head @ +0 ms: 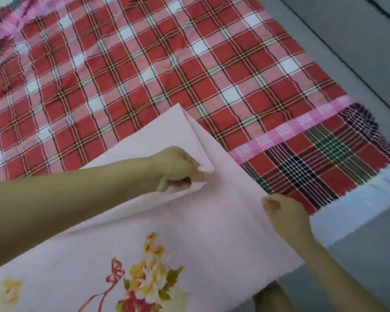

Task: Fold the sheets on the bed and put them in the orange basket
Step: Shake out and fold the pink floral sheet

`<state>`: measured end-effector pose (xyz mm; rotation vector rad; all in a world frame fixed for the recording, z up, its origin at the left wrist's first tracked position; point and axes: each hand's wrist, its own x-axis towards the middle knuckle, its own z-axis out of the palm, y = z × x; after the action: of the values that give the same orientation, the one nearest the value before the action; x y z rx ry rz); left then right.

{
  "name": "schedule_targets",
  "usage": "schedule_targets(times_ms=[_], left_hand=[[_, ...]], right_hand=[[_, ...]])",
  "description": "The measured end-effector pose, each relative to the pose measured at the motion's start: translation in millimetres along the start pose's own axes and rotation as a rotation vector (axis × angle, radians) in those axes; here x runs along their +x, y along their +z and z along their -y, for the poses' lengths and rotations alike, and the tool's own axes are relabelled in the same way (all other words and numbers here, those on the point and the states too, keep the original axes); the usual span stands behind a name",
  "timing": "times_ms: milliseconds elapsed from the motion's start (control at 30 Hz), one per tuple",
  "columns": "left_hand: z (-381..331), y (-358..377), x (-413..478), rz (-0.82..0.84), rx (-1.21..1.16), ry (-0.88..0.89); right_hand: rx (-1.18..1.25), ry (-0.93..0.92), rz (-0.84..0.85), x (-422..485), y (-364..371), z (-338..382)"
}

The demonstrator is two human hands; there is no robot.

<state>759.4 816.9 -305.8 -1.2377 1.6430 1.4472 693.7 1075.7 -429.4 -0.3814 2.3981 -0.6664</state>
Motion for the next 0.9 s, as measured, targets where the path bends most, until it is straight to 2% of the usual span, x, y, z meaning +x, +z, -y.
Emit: schedule_targets(times_ms=[133,200,267,367,433,533,667,767,900], left_hand=[[-27,84,-26,0.207,-0.133,-0.03],[-30,137,-36,0.282,-0.089,-0.036],[-16,187,-35,0.262,0.029,-0.028],[20,248,-8,0.097,0.162,0.023],[38,271,13,-0.047,0.179,0.06],[58,291,33,-0.164,0.123,0.033],[71,303,27,-0.16,0.203,0.047],[73,304,19,-0.104,0.276,0.079],[74,300,12,-0.091,0.267,0.125]], right_hand=[[-0.033,0.227,-0.058,-52,-20,-62],[-0.044,0.34,-0.091,-68,-28,-95],[-0.049,0.436,-0.118,-76,-30,-125],[0.189,0.575,-0.15,-77,-22,-169],[0.44,0.58,-0.094,-69,-11,-185],[0.809,0.504,-0.013,-59,-1,-191],[1.119,0.579,0.097,-57,7,-195],[1.163,0.612,0.106,-62,15,-205],[1.031,0.563,-0.059,-77,15,-200]])
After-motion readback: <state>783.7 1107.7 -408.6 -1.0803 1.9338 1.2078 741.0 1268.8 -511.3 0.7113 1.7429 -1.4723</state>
